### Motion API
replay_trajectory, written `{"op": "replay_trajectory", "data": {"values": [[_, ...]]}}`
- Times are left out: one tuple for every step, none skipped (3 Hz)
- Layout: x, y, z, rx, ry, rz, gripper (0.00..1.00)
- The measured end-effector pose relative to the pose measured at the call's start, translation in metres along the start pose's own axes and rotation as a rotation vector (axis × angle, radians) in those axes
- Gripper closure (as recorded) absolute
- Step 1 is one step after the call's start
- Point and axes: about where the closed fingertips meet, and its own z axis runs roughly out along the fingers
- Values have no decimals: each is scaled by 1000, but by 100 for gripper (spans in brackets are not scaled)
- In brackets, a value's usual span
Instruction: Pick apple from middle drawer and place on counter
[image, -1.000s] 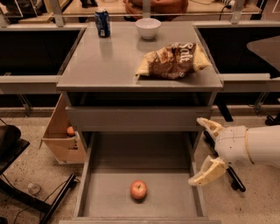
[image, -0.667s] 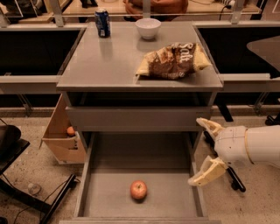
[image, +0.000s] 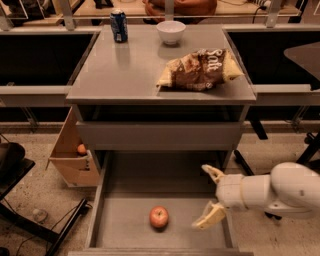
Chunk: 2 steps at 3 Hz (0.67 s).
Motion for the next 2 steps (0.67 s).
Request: {"op": "replay_trajectory", "data": {"values": [[48,0,65,-37,21,19,0],[80,7,115,-65,30,38,0]]}}
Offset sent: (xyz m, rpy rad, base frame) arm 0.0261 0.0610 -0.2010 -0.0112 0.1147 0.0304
